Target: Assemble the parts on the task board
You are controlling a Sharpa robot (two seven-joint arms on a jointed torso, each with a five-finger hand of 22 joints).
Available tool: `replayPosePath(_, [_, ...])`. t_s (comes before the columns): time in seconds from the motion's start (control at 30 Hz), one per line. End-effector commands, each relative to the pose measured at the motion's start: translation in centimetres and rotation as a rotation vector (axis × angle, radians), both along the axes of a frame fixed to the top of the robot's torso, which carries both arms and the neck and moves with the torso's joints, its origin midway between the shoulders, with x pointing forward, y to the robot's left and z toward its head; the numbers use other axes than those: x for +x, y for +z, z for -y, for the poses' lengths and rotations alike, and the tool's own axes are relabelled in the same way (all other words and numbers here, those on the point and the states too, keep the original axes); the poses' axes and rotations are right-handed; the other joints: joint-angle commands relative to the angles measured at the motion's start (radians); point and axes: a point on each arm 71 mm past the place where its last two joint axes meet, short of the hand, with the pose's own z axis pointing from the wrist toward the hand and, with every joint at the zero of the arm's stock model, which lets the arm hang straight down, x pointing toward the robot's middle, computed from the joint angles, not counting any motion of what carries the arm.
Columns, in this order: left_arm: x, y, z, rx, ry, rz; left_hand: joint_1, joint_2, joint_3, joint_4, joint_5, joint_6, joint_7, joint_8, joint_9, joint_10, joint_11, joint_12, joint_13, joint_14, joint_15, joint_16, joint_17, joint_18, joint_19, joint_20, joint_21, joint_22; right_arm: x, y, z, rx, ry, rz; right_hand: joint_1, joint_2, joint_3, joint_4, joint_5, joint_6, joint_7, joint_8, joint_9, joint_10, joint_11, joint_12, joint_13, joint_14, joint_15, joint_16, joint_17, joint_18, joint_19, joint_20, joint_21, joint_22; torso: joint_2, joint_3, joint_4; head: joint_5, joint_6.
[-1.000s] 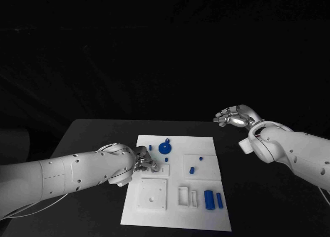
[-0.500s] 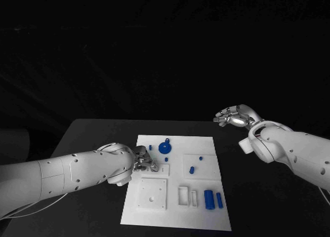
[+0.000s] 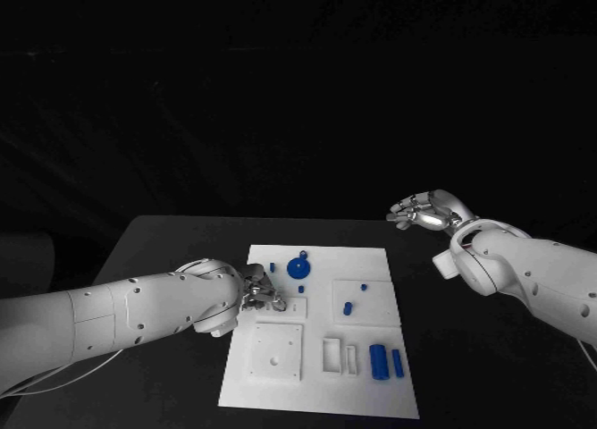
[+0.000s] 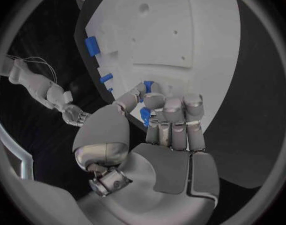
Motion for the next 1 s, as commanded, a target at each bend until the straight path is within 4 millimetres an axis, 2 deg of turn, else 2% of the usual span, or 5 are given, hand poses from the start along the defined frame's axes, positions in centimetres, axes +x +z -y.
replayPosePath(0.03, [0.0, -0.1, -0.19, -0.009, 0.017, -0.002, 0.005, 0.016, 0.001, -0.006, 0.005, -0.004, 0.0, -0.005, -0.002, -0.001, 0.007, 0.004, -0.002, -0.002, 0.005, 0.0, -0.001, 0.007, -0.008, -0.104, -0.004, 0.001, -0.03, -0.01, -0.13, 0.0, 0.017, -0.003, 0.01, 0.001, -0.005, 0.0, 0.003, -0.006, 0.0, 0.005, -0.002, 0.007, 0.002, -0.007, -0.002, 0.0, 0.006, -0.006, -0.002, 0.007, -0.004, 0.0, -0.007, -0.001, 0.0, 0.0002, -0.0003, 0.001, 0.0])
replayPosePath(0.23, [-0.02, -0.12, -0.14, -0.017, 0.017, -0.007, 0.003, 0.012, -0.004, -0.007, 0.003, -0.007, 0.001, -0.007, -0.003, -0.003, 0.008, 0.004, -0.002, -0.002, 0.007, 0.0, -0.001, 0.006, -0.008, -0.103, -0.004, 0.001, -0.03, -0.02, -0.11, 0.0, 0.016, -0.004, 0.01, 0.001, -0.005, 0.0, 0.004, -0.006, 0.0, 0.005, -0.002, 0.007, 0.002, -0.007, -0.002, 0.0, 0.006, -0.007, -0.002, 0.007, -0.004, 0.0, -0.007, -0.001, 0.0, 0.0005, -0.0001, 0.001, 0.0])
replayPosePath(0.33, [-0.01, -0.12, -0.16, -0.02, 0.018, -0.007, -0.007, -0.012, -0.011, -0.003, 0.004, -0.011, 0.003, -0.011, -0.006, -0.004, 0.01, 0.004, -0.002, -0.003, 0.008, 0.0, -0.001, 0.005, -0.008, -0.102, -0.004, 0.001, -0.02, -0.03, -0.09, 0.0, 0.016, -0.004, 0.011, 0.001, -0.005, 0.0, 0.004, -0.006, 0.0, 0.005, -0.002, 0.007, 0.002, -0.007, -0.003, 0.0, 0.006, -0.007, -0.002, 0.007, -0.004, 0.0, -0.007, -0.001, 0.0, 0.0005, 0.0, 0.0, 0.0])
replayPosePath(0.57, [0.02, -0.13, -0.31, -0.019, 0.023, -0.008, -0.025, -0.108, -0.008, 0.047, 0.002, -0.023, 0.007, -0.021, -0.013, -0.007, 0.013, 0.005, -0.005, -0.002, 0.011, -0.002, -0.003, 0.007, -0.003, -0.102, -0.008, -0.004, -0.02, -0.03, -0.04, -0.001, 0.015, -0.004, 0.011, 0.001, -0.005, 0.0, 0.005, -0.006, 0.0, 0.005, -0.002, 0.007, 0.002, -0.007, -0.003, 0.0, 0.006, -0.007, -0.002, 0.007, -0.005, 0.0, -0.008, -0.001, 0.0, 0.0004, 0.0001, 0.0, 0.001])
replayPosePath(1.0, [0.02, -0.12, -0.37, -0.023, 0.029, -0.006, -0.021, -0.159, 0.001, 0.109, 0.0, -0.032, 0.009, -0.026, -0.016, -0.01, 0.015, 0.006, -0.006, -0.001, 0.013, -0.002, -0.003, 0.01, 0.002, -0.1, -0.008, -0.007, -0.02, -0.04, 0.02, -0.001, 0.013, -0.004, 0.011, 0.001, -0.006, 0.0, 0.006, -0.007, 0.0, 0.005, -0.003, 0.008, 0.002, -0.008, -0.005, 0.0, 0.006, -0.007, -0.002, 0.007, -0.005, 0.001, -0.008, -0.001, 0.0, -0.0002, 0.0001, 0.0, 0.0])
